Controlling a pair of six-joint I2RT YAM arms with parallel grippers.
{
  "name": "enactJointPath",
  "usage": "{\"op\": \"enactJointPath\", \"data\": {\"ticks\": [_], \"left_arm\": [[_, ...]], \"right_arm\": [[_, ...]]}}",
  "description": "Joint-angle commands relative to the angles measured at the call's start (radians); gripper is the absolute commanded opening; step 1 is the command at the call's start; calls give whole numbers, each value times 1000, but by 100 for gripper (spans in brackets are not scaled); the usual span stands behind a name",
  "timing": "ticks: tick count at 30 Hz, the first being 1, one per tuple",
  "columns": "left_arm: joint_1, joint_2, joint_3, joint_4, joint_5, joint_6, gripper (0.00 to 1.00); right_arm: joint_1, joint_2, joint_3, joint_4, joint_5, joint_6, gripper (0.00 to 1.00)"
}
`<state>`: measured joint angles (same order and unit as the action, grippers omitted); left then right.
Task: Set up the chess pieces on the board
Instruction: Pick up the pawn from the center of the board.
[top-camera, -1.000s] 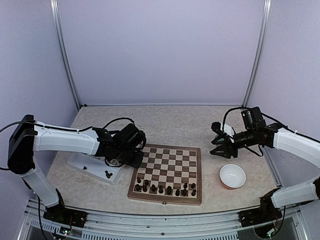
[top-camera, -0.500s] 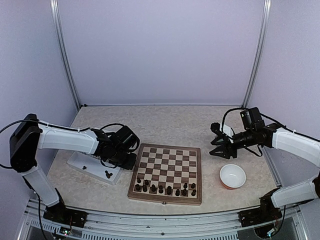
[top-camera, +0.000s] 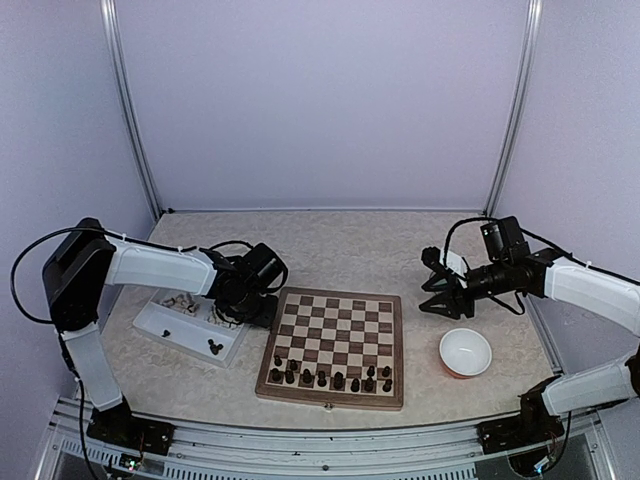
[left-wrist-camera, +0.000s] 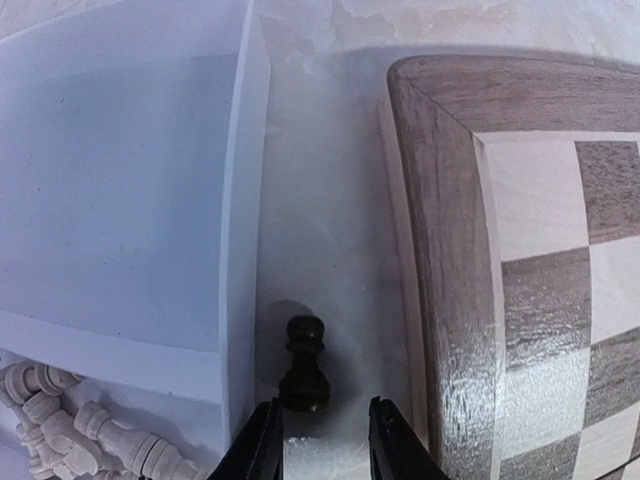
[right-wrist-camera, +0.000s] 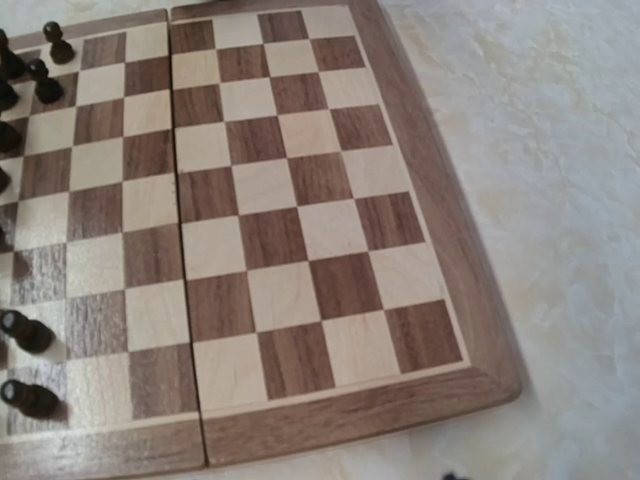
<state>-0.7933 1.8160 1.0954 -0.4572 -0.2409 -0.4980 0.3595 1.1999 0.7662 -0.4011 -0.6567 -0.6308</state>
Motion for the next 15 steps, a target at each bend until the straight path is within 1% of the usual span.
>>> {"op": "enactJointPath", "data": {"ticks": [1, 6, 10, 15], "left_arm": [[14, 61, 47, -28, -40, -8, 31], [17, 103, 73, -40, -57, -10, 31], [22, 125, 78, -37, -59, -10, 29], [29, 140, 78, -43, -46, -15, 23]], "right_arm": [[10, -13, -10, 13, -6, -4, 51], [10, -13, -11, 15, -4, -4, 51], [10, -11, -13, 14, -4, -4, 51], [10, -10, -13, 16, -6, -4, 51]]}}
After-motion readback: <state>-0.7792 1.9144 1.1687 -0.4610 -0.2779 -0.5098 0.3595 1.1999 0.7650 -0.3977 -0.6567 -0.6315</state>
